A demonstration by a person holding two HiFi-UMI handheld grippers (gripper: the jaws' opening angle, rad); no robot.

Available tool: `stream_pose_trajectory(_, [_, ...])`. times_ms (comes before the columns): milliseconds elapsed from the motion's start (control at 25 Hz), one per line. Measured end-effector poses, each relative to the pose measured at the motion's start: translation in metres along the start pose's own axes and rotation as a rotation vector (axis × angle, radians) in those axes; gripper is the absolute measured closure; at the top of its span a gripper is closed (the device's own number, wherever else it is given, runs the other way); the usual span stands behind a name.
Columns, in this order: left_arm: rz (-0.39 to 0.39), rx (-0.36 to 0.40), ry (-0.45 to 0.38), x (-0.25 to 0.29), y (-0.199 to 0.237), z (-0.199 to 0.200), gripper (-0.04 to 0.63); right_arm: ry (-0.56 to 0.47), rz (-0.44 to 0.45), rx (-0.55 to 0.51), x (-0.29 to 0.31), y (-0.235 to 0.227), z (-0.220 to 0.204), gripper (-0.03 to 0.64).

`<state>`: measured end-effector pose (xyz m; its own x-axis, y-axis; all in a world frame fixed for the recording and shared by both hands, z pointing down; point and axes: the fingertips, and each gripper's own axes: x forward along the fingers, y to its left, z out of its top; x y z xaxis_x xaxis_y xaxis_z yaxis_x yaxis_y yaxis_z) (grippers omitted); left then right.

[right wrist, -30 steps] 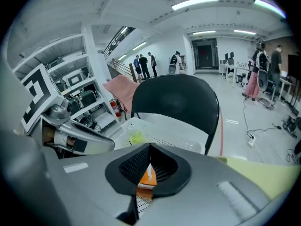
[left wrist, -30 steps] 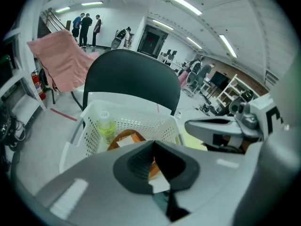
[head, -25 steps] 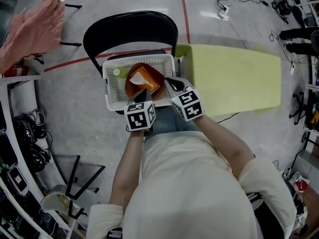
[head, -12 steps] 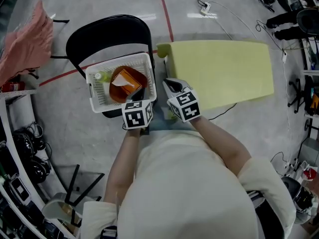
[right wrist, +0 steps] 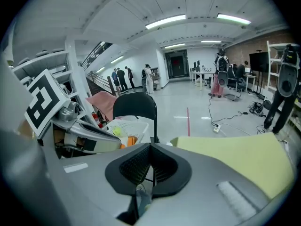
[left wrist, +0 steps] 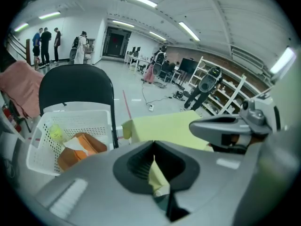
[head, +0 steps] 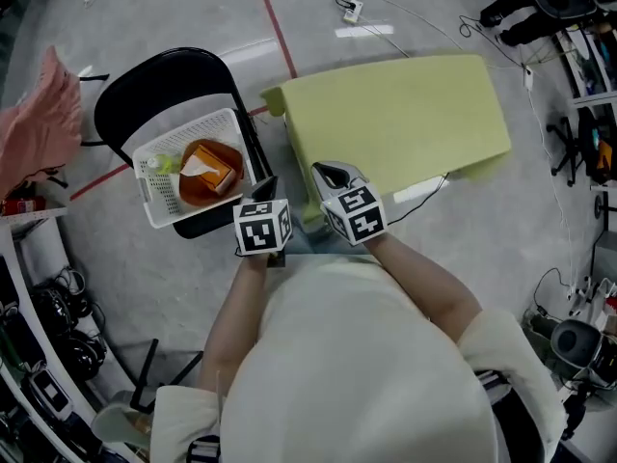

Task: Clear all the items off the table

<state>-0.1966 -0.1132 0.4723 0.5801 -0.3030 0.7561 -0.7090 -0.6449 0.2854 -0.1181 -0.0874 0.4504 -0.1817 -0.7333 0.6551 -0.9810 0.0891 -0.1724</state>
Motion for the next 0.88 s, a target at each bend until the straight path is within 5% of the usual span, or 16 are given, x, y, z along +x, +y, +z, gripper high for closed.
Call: stream_pose_trajectory(880, [-0.131, 0.207, -0.015, 0.01, -0.161, -0.02, 0.586, -0.113, -0.168, 0.079, -0.136, -0.092, -0.06, 0.618])
